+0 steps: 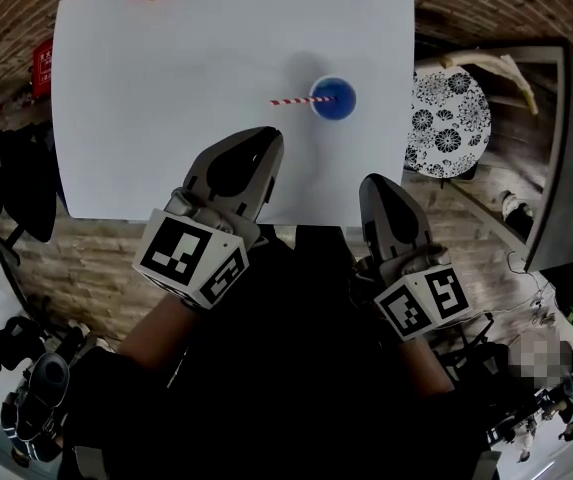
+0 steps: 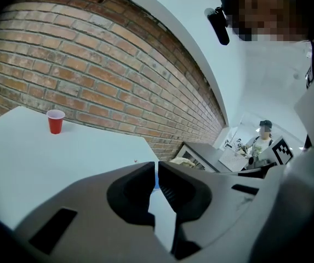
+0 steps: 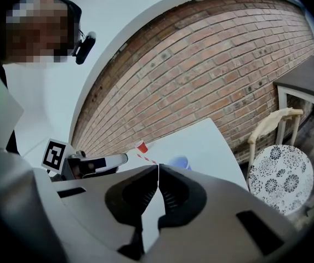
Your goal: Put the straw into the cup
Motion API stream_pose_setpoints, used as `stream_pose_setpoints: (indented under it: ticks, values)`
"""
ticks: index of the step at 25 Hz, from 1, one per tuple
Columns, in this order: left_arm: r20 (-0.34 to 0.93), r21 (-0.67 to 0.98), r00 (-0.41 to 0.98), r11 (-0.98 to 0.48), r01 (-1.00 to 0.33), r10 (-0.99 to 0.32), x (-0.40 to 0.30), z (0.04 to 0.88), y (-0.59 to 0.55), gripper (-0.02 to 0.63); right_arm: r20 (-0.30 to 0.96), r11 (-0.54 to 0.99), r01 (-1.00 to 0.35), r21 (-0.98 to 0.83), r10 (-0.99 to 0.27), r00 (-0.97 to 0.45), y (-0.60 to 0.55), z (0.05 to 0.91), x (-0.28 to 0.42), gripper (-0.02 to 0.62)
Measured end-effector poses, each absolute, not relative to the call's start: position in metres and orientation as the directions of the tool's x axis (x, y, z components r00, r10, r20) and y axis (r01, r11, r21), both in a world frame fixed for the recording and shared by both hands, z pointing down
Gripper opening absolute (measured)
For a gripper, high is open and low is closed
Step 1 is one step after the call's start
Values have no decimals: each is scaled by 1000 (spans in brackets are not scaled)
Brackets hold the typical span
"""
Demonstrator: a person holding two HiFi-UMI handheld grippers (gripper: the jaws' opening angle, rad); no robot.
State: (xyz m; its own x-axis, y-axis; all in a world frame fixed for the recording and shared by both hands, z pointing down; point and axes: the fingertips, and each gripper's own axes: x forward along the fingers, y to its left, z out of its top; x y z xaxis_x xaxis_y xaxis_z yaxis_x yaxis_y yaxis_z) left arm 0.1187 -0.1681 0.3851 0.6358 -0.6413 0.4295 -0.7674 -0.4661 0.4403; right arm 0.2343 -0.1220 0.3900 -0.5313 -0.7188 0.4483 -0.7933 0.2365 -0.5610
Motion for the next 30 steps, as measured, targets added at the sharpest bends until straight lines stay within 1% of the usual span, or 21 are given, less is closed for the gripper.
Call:
stream_pose_setpoints:
  ticks: [15, 21, 30]
  values:
    - [383, 399, 608, -469, -788, -695, 99, 338, -154, 33, 382, 349, -782, -516, -723, -575, -115, 350, 219, 28]
    - [364, 348, 588, -480, -805, -722, 84, 321, -152, 32, 357, 381, -780, -497, -729, -584, -115, 335, 214, 28]
    - [331, 338, 570, -470, -815, -752, 71, 305, -149, 33, 338, 411, -779, -474, -732, -592, -108, 318, 207, 28]
